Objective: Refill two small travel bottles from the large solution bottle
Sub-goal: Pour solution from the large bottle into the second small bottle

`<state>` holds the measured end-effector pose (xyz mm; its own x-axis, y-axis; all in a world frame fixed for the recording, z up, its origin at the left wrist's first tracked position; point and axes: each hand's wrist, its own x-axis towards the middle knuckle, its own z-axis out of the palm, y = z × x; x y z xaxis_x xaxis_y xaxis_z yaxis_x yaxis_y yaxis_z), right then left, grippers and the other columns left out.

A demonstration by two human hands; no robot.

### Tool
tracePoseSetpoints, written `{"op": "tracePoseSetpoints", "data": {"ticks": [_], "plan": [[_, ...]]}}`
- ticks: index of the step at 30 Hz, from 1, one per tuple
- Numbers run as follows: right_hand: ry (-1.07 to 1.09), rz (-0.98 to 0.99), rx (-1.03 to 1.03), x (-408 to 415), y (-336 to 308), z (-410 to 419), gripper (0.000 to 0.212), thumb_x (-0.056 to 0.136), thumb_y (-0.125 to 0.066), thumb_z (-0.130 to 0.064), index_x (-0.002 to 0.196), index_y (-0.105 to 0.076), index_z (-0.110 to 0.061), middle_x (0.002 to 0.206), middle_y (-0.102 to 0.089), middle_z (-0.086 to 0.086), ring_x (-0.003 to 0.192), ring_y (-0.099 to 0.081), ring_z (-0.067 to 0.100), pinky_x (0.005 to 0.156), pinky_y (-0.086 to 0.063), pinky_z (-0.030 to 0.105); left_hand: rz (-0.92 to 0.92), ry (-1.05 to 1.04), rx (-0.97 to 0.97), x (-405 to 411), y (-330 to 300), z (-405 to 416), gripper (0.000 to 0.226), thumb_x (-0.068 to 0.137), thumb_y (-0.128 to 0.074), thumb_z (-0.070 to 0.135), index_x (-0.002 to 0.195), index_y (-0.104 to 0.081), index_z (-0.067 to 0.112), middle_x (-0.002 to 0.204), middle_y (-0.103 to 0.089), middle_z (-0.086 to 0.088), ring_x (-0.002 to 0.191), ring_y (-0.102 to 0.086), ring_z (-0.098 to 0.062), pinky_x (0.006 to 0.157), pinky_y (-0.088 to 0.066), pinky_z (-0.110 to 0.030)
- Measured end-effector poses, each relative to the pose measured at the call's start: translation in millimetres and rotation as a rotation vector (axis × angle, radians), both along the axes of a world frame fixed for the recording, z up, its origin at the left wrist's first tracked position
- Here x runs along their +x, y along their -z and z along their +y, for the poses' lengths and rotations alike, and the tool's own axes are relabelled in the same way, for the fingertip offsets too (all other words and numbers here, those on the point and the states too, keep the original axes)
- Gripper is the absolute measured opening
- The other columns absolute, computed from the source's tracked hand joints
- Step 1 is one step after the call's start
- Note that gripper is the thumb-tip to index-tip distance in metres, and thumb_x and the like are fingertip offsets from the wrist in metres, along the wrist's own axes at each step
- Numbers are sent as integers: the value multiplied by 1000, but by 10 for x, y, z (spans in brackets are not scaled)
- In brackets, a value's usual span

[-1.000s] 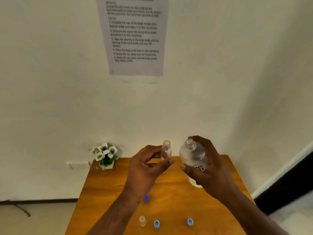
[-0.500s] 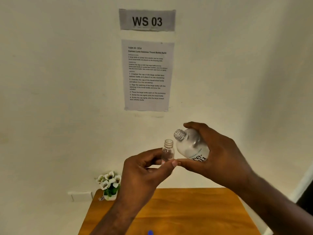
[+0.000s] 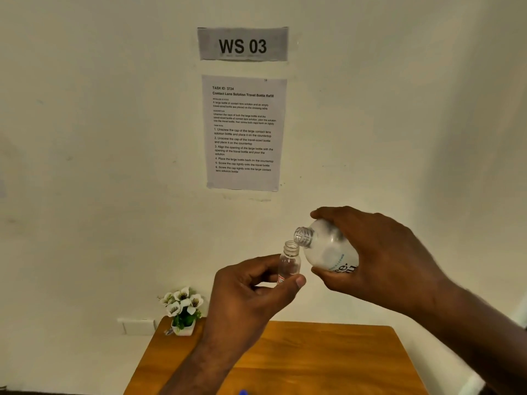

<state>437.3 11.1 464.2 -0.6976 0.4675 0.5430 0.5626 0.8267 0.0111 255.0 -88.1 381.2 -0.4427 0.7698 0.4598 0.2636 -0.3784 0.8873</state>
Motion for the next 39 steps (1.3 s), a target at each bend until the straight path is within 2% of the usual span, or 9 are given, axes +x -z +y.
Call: {"op": "tracePoseSetpoints", "data": {"ticks": [6,11,16,27,32,39], "plan": [[-19,-45,81,76,-54,53,78,67,-79,-60,134,-52,-31,115,-67,-12,89,-66,15,76,-52,31,12,-9,-20,65,19,30,24,75,-86,28,99,-84,25,83,-80,0,76,-74,-29,67,-62,-55],[-25,-100,105,87,-120,68,78,66,-83,-52,134,-55,-28,116,-69,-8,91,-67,20,79,-55,38,-5,10,-13,93,13,27,24,75,-86,30,99,-84,26,84,-80,-3,74,-74,-29,66,-63,-54],[-11,-172,152,64,-196,79,80,66,-82,-53,136,-53,-30,117,-68,-9,92,-66,19,81,-54,38,-17,19,14,92,-9,6,27,73,-82,33,97,-84,23,83,-80,-1,72,-74,-22,62,-62,-26],[-61,-197,245,10,-271,82,78,64,-84,-47,134,-55,-28,120,-68,-6,91,-67,23,82,-52,39,-14,7,31,74,-25,-44,28,73,-82,32,98,-84,21,85,-80,-1,74,-74,-25,62,-61,-23],[-81,-195,289,-12,-289,72,76,63,-85,-44,132,-58,-26,117,-69,-5,87,-67,23,79,-52,40,-18,7,30,58,-13,-71,27,74,-83,31,99,-84,21,87,-80,-4,77,-74,-30,64,-64,-31],[-102,-200,332,-26,-322,53,78,61,-87,-42,131,-59,-25,116,-70,-4,86,-67,24,78,-52,39,-13,6,39,47,-21,-107,27,74,-82,32,99,-84,21,85,-80,-1,75,-75,-25,63,-61,-23]]}}
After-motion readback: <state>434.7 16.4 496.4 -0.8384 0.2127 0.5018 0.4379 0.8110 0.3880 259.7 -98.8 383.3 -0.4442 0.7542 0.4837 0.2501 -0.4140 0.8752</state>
